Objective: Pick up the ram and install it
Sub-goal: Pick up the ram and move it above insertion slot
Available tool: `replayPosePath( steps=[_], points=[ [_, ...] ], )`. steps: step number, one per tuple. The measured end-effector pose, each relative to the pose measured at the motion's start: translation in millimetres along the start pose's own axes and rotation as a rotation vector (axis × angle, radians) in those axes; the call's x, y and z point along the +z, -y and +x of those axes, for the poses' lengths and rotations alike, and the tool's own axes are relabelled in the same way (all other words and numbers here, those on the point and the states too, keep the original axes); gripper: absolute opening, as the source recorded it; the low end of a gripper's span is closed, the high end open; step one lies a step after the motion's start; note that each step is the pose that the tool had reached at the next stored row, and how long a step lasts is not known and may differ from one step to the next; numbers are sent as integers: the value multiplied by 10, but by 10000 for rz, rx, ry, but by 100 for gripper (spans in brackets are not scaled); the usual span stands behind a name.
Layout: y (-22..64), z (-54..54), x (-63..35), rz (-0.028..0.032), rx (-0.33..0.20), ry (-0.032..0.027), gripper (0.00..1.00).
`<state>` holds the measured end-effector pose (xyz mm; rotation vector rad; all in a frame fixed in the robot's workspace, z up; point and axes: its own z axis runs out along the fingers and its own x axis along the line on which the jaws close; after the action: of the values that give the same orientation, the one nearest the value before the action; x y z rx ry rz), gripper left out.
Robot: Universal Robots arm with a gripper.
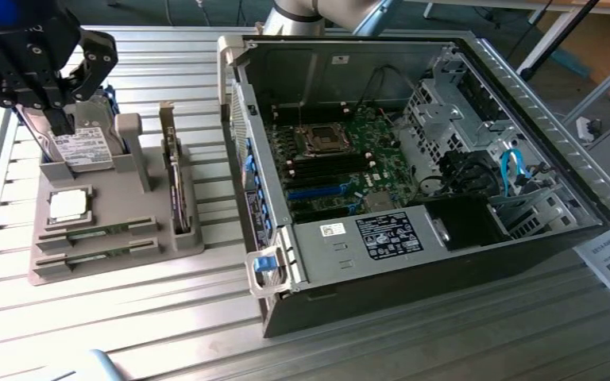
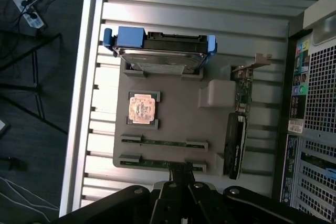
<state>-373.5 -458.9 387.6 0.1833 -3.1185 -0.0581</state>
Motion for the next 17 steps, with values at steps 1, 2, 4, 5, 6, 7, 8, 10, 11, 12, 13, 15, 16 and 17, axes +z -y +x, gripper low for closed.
replayPosePath(
  steps=[1, 2, 4, 5, 6, 7, 8, 10, 11, 12, 13, 15, 16, 17],
  points=[
    [0, -1, 0, 2, -64, -10, 11],
    [0, -1, 0, 4, -127, -20, 11],
    [0, -1, 0, 9, -255, -42, 11],
    [0, -2, 0, 12, -327, -56, 11],
    [0, -2, 0, 14, -384, -67, 11],
    [0, -2, 0, 18, -450, -81, 11],
    [0, -3, 0, 22, -511, -95, 11],
    [1, -3, 0, 30, -649, -123, 11],
    [1, -3, 0, 33, -714, -135, 11],
    [1, -3, 0, 36, -782, -147, 11],
    [1, -4, 0, 38, -854, -158, 11],
    [1, -4, 0, 52, -1121, -206, 11],
    [1, -4, 0, 61, -1249, -231, 11],
    [1, -4, 0, 73, -1379, -258, 11]
  ],
)
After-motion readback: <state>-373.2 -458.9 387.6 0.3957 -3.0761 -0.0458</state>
